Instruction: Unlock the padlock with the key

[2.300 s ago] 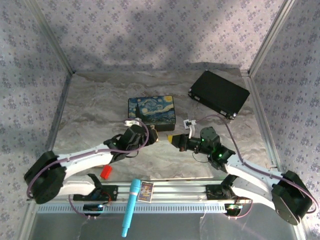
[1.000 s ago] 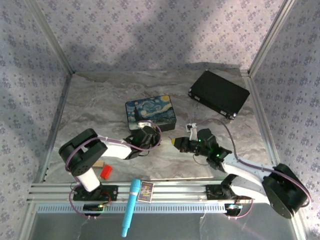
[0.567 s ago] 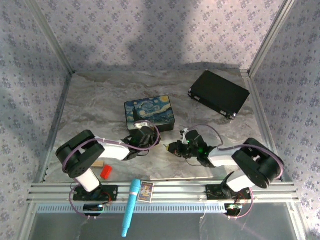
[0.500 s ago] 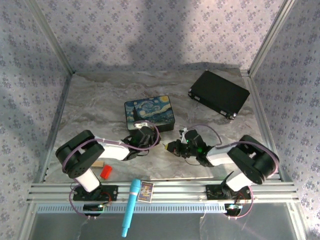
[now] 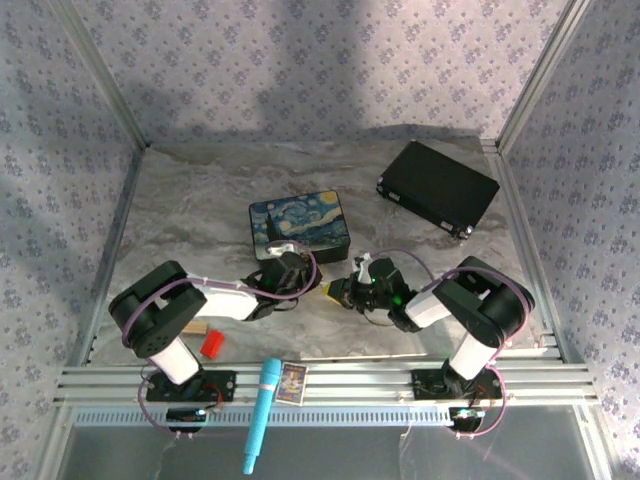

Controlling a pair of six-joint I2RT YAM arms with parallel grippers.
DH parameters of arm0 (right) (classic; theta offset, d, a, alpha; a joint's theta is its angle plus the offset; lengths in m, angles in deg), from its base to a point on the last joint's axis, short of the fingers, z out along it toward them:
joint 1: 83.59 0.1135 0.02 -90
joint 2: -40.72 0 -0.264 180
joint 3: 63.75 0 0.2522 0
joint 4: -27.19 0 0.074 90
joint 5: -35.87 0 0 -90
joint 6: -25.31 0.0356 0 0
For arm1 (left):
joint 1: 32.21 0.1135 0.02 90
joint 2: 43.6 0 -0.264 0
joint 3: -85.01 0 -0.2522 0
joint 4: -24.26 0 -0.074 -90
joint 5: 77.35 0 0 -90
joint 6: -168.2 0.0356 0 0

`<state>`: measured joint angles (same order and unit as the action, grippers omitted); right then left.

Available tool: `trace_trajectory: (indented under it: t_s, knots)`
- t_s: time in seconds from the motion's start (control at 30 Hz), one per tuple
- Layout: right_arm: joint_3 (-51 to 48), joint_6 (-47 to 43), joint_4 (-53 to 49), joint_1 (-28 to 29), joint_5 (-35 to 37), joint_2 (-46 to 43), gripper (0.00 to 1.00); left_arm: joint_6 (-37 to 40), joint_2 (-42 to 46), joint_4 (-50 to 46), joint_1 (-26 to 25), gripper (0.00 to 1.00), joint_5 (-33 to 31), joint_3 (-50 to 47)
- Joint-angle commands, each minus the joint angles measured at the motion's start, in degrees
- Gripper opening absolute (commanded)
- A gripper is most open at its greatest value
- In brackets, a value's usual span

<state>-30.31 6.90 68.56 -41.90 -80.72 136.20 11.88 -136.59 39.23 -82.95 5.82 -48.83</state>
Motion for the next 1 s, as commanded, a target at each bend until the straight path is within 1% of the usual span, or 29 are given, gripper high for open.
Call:
trace_trajectory:
  t_s: [0.0,0.17,0.33,0.43,0.6,0.73,0.97]
  knots:
    - [1.6,0.1,1.5,-0.2,-1.1,1.1,0.00,-1.7,2.1,3.1,0.1,0.00,1.9,-0.2]
    - [0.8,0.3,2.7,-0.8,-0.9,1.3,0.00,-2.5,2.9,3.1,0.3,0.00,2.0,-0.7]
    - [-1.5,-0.3,-0.3,-0.8,0.6,-1.9,0.00,-2.4,3.2,1.5,0.6,0.00,1.6,-0.4]
    - [-1.4,-1.3,-1.8,-0.3,0.8,-2.0,0.00,-2.4,3.4,1.6,0.7,0.00,2.0,-0.3]
    - [-1.0,-0.5,3.2,0.8,1.3,0.7,0.00,-1.4,4.9,-1.0,1.8,0.00,2.9,0.6]
    - [0.3,-1.0,3.0,0.8,1.3,1.1,0.00,-2.1,4.7,0.2,1.8,0.00,4.1,0.4]
    - [-1.2,-0.9,2.5,-0.2,1.4,-0.1,0.00,-2.7,5.0,0.9,2.0,0.00,3.6,-0.4]
